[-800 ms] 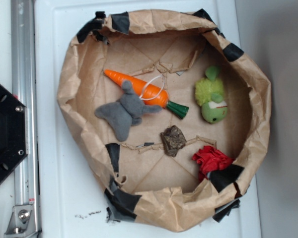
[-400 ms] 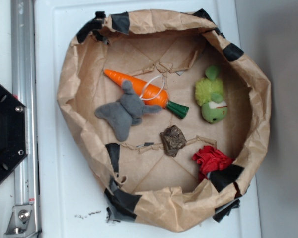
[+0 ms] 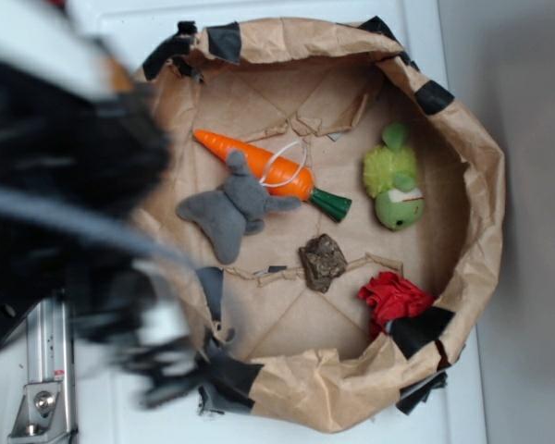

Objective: Grab the rock.

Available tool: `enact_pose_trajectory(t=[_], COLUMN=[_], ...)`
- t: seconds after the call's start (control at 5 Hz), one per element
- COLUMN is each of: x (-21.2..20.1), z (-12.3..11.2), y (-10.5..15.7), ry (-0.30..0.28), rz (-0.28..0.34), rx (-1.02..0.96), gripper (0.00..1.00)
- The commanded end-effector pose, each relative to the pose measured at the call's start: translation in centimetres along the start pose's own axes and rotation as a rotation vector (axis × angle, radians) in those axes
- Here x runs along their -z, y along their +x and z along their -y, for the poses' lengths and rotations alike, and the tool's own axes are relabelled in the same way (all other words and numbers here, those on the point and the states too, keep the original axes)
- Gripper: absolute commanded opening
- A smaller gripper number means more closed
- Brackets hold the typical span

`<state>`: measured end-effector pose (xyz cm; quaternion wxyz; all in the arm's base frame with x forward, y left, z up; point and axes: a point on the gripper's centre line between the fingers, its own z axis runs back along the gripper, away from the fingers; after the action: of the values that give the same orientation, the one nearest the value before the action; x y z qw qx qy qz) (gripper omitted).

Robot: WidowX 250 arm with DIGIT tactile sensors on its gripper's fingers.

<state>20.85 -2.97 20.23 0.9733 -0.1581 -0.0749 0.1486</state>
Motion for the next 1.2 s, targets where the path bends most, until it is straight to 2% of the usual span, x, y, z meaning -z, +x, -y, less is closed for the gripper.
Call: enact_pose_trajectory(t=[0.0,0.2,0.4,0.6,0.8,1.0], x=[5.0,9.3,13.3,15.9,16.9,17.1], z=[-1.4,-2.4,-3.1,-2.7,-2.0,-1.2], y=[4.7,5.5,5.6,5.3,5.5,5.8], ry=[0.093,0.221,0.253,0.238,0.210,0.112], rz=[0.158,0.153,0.112,0.076,0.070,0.046], rx=[-0.221,-0.175,-0.116,-0.047,0.000,0.107], gripper=[1.00,1.00,1.00,1.00,0.93,0.19])
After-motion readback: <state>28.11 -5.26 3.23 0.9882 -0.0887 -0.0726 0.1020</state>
